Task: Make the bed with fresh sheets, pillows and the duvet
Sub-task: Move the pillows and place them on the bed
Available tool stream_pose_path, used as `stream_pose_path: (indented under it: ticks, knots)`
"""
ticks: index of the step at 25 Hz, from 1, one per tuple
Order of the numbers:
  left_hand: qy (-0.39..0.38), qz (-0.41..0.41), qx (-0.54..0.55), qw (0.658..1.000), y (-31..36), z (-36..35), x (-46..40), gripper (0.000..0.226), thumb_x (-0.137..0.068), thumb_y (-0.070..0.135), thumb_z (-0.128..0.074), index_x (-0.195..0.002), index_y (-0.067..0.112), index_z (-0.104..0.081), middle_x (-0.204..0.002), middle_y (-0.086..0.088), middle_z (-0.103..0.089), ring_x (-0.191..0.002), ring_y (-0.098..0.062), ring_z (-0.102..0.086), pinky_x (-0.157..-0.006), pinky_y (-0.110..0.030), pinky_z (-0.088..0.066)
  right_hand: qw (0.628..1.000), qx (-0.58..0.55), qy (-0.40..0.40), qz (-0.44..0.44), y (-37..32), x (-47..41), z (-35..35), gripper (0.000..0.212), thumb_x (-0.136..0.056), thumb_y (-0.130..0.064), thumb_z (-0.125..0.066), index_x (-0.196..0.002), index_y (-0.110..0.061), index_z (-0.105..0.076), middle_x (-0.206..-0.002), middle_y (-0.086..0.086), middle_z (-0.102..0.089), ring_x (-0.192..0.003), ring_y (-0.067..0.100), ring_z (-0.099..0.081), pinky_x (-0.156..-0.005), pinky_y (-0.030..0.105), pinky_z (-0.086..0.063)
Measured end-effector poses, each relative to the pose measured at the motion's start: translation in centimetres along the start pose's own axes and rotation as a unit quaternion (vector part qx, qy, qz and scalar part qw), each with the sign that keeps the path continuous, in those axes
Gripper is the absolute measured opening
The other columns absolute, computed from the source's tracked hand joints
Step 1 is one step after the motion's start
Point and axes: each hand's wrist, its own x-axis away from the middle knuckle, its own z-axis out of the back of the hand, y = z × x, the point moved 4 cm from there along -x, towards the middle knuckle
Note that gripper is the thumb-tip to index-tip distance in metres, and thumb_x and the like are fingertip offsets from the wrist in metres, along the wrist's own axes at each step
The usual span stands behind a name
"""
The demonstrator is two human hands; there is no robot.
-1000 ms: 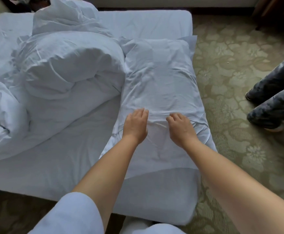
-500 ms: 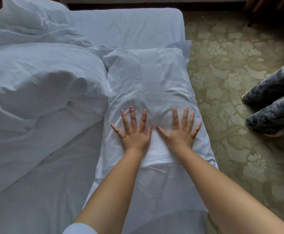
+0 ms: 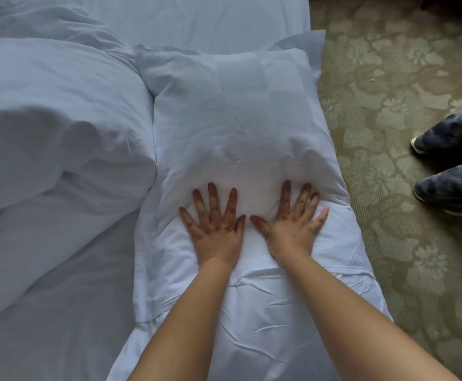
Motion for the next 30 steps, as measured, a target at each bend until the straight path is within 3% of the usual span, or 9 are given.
stream_pose_path:
  ticks: [2, 5, 9, 12, 15, 18, 23, 26, 30]
  knots:
    - [-0.009, -0.008, -0.012, 1.0, -0.2, -0.9, 0.0, 0.073, -0.091, 0.058, -0.022, -0.15, 0.033, 0.011, -0.16, -0.006, 0.011, -0.146, -0.033, 0.009, -0.112, -0.062, 0.0, 1.0, 0.018, -0.017, 0.002, -0.1, -0.4, -0.5, 0.102, -0.081, -0.079, -0.025, -0.137, -0.02, 0.035, -0.156, 0.02, 0.015, -0.144, 0.038, 0.008, -0.113, 0.054, 0.007]
    - [0.036, 0.0, -0.016, 0.999, -0.5, -0.8, 0.1, 0.072, -0.089, 0.059, -0.034, -0.151, 0.027, -0.015, -0.15, -0.012, -0.021, -0.136, -0.036, -0.022, -0.112, -0.059, -0.014, 0.999, 0.022, -0.025, 0.007, -0.5, -0.5, -0.6, 0.099, -0.084, -0.076, -0.024, -0.147, -0.016, 0.023, -0.156, 0.019, 0.006, -0.144, 0.035, 0.002, -0.114, 0.049, 0.002]
    - [0.146, 0.072, -0.015, 0.987, -0.8, 0.1, 0.6, 0.069, -0.087, 0.065, -0.045, -0.13, 0.011, -0.044, -0.121, -0.013, -0.04, -0.111, -0.033, -0.042, -0.109, -0.048, -0.028, 1.0, 0.007, -0.01, 0.015, -0.5, 0.0, -0.8, 0.096, -0.086, -0.074, -0.026, -0.151, -0.013, 0.011, -0.156, 0.016, -0.001, -0.143, 0.031, -0.003, -0.112, 0.045, 0.001]
    - [0.163, 0.108, -0.017, 0.98, -0.9, 0.8, 0.8, 0.058, -0.087, 0.062, -0.048, -0.107, 0.008, -0.045, -0.108, -0.015, -0.046, -0.099, -0.031, -0.044, -0.099, -0.047, -0.035, 0.999, -0.014, 0.033, 0.021, -0.1, 0.2, -0.4, 0.088, -0.087, -0.072, -0.028, -0.15, -0.013, -0.006, -0.149, 0.014, -0.016, -0.135, 0.03, -0.016, -0.102, 0.04, -0.002]
    - [0.124, 0.097, -0.075, 0.985, -0.5, 1.2, 0.0, 0.037, -0.087, 0.05, -0.046, -0.086, 0.013, -0.047, -0.083, -0.011, -0.054, -0.083, -0.027, -0.042, -0.084, -0.044, -0.033, 0.998, -0.007, 0.054, 0.025, -0.1, 0.0, -0.2, 0.063, -0.092, -0.062, -0.031, -0.132, -0.013, -0.033, -0.13, 0.013, -0.035, -0.118, 0.03, -0.033, -0.091, 0.038, -0.013]
    - [0.085, 0.03, -0.11, 0.99, 0.0, 1.7, -1.2, 0.021, -0.085, 0.026, -0.049, -0.069, 0.016, -0.056, -0.066, -0.006, -0.055, -0.066, -0.025, -0.051, -0.074, -0.038, -0.029, 0.991, 0.008, 0.132, 0.029, -0.6, 0.5, 0.4, 0.033, -0.091, -0.036, -0.034, -0.095, -0.01, -0.053, -0.097, 0.015, -0.055, -0.089, 0.03, -0.051, -0.076, 0.04, -0.025]
    - [0.06, -0.058, -0.127, 0.988, 0.4, 4.8, -1.5, 0.024, -0.069, 0.003, -0.04, -0.057, 0.018, -0.054, -0.052, -0.003, -0.05, -0.051, -0.024, -0.052, -0.077, -0.038, -0.031, 0.984, 0.041, 0.141, 0.102, -0.9, 2.0, 2.3, 0.028, -0.076, -0.004, -0.032, -0.085, -0.012, -0.057, -0.087, 0.01, -0.056, -0.087, 0.03, -0.055, -0.074, 0.036, -0.023]
    - [0.09, -0.08, -0.104, 0.987, 0.0, 7.6, -1.1, 0.027, -0.068, -0.001, -0.034, -0.056, 0.017, -0.05, -0.049, -0.003, -0.047, -0.046, -0.024, -0.049, -0.077, -0.038, -0.033, 0.98, 0.021, 0.142, 0.141, -0.6, 3.7, 4.4, 0.029, -0.06, -0.006, -0.025, -0.06, -0.013, -0.053, -0.058, 0.008, -0.051, -0.056, 0.026, -0.054, -0.062, 0.034, -0.019]
    - [0.076, -0.061, -0.077, 0.992, -0.3, 12.1, -0.2, 0.025, -0.065, 0.0, -0.036, -0.056, 0.018, -0.052, -0.048, 0.001, -0.048, -0.042, -0.02, -0.05, -0.075, -0.035, -0.047, 0.971, 0.029, 0.128, 0.2, -0.9, 6.6, 7.7, 0.021, -0.057, -0.008, -0.031, -0.054, -0.014, -0.051, -0.046, 0.005, -0.049, -0.044, 0.022, -0.051, -0.063, 0.033, -0.025]
